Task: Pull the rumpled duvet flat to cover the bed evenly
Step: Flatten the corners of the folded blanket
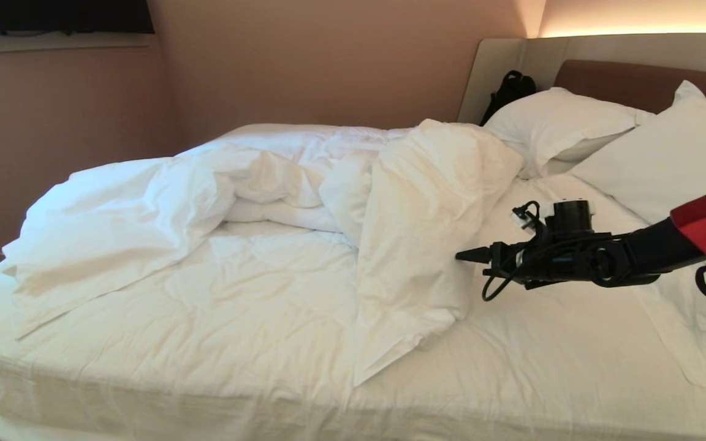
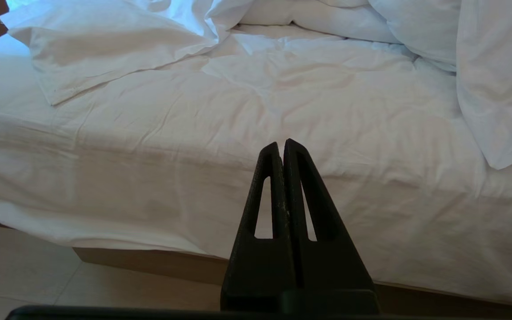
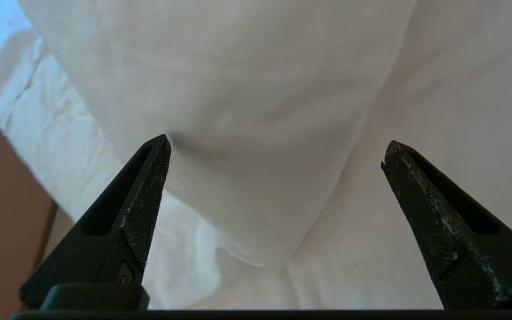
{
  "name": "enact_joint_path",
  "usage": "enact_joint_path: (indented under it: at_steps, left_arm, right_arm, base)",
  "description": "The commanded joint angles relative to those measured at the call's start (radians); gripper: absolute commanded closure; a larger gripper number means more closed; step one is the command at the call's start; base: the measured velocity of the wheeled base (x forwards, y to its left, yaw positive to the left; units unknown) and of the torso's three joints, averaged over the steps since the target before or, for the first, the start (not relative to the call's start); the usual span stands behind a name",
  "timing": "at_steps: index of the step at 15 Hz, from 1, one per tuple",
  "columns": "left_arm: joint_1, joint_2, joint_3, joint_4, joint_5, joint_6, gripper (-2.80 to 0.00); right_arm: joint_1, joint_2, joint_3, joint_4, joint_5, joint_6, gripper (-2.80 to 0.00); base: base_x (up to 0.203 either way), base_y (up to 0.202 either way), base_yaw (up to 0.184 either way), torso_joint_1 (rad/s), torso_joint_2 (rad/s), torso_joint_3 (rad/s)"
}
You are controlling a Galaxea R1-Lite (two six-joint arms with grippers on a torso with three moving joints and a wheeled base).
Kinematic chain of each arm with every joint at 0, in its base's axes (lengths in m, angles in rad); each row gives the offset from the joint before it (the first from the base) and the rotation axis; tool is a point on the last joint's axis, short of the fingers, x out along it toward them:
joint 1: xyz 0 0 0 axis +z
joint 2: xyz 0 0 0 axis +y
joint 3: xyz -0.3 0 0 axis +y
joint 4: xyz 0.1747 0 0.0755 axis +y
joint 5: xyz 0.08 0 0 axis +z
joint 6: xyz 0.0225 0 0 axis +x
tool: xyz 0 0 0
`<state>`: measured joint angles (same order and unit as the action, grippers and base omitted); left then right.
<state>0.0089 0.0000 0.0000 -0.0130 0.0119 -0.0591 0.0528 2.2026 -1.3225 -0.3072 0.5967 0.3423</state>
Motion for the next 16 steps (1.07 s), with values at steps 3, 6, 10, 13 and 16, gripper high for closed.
enact_joint_path:
  at_steps: [3,6,10,13,16]
  left_arm:
    - [0.000,0.002,0.000,-0.001,0.000,-0.001,0.00]
    - [0.000,0.002,0.000,-0.001,0.000,-0.001,0.00]
    - [0.000,0.002,0.000,-0.001,0.000,-0.001,0.00]
    - [0.000,0.002,0.000,-0.001,0.000,-0.001,0.00]
    - [0.000,0.002,0.000,-0.001,0.000,-0.001,0.00]
  right_arm:
    - [-0.001,0.099,-0.034,-0.054,0.264,0.001,-2.80]
    - [0.004,0.153,-0.043,-0.100,0.264,-0.002,-2.80]
    - [0.013,0.165,-0.039,-0.107,0.264,-0.015,-2.80]
    - [0.024,0.169,-0.041,-0.107,0.264,-0.029,-2.80]
    - [0.036,0.167,-0.040,-0.107,0.262,-0.029,0.00]
  base:
    - [0.000,0.000,0.000,0.000,0.00,0.000]
    - [0.000,0.000,0.000,0.000,0.00,0.000]
    - [0.000,0.000,0.000,0.000,0.00,0.000]
    - [0.000,0.000,0.000,0.000,0.00,0.000]
    - [0.000,0.000,0.000,0.000,0.00,0.000]
